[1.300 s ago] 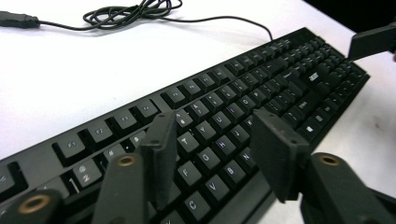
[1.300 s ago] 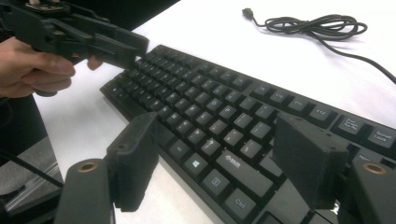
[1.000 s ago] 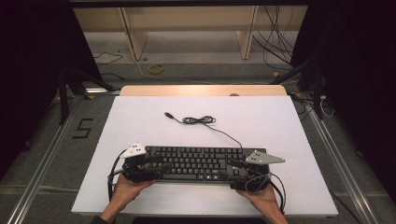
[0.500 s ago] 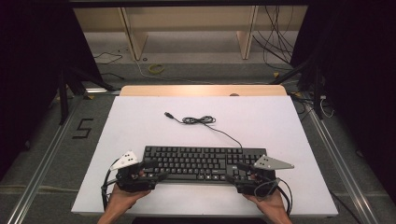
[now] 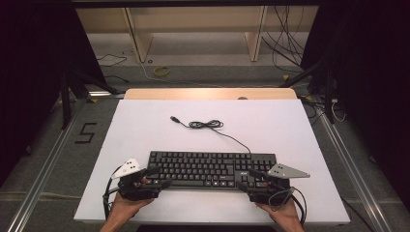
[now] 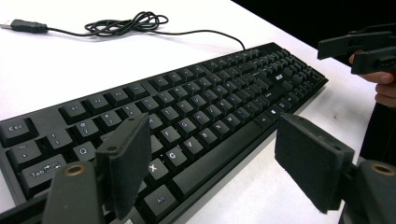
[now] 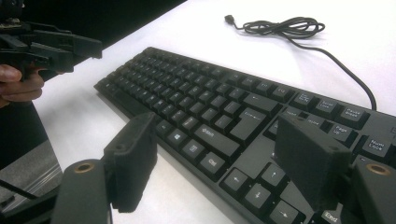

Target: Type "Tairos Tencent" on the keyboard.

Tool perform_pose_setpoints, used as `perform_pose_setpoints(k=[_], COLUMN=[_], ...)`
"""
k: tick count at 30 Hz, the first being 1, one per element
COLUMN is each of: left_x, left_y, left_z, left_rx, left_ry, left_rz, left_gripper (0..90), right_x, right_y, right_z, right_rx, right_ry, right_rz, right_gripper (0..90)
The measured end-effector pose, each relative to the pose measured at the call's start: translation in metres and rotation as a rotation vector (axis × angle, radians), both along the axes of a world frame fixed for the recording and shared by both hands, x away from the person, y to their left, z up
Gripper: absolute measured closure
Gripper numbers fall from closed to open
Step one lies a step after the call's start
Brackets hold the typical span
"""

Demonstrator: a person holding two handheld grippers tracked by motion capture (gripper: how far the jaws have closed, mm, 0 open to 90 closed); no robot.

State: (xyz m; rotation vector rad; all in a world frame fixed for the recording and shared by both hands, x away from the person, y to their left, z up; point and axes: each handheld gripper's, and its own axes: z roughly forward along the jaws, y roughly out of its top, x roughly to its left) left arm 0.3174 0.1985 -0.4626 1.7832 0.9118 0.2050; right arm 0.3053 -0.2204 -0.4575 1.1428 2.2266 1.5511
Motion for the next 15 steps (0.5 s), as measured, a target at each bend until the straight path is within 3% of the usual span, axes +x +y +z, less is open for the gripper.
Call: perform_pose_setpoints(k=[15], left_x=[-0.0002], left_y=[-0.0014], left_z=[0.0004], left_rx=[0.000], left_ry=[-0.006], left_rz=[0.001], left_gripper=[26.4], right_x=[0.0001], right_y=[-0.0004], right_z=[0.0006], right_rx=[0.000], right_ry=[-0.004], right_rz=[-0.004], right_gripper=[30.5])
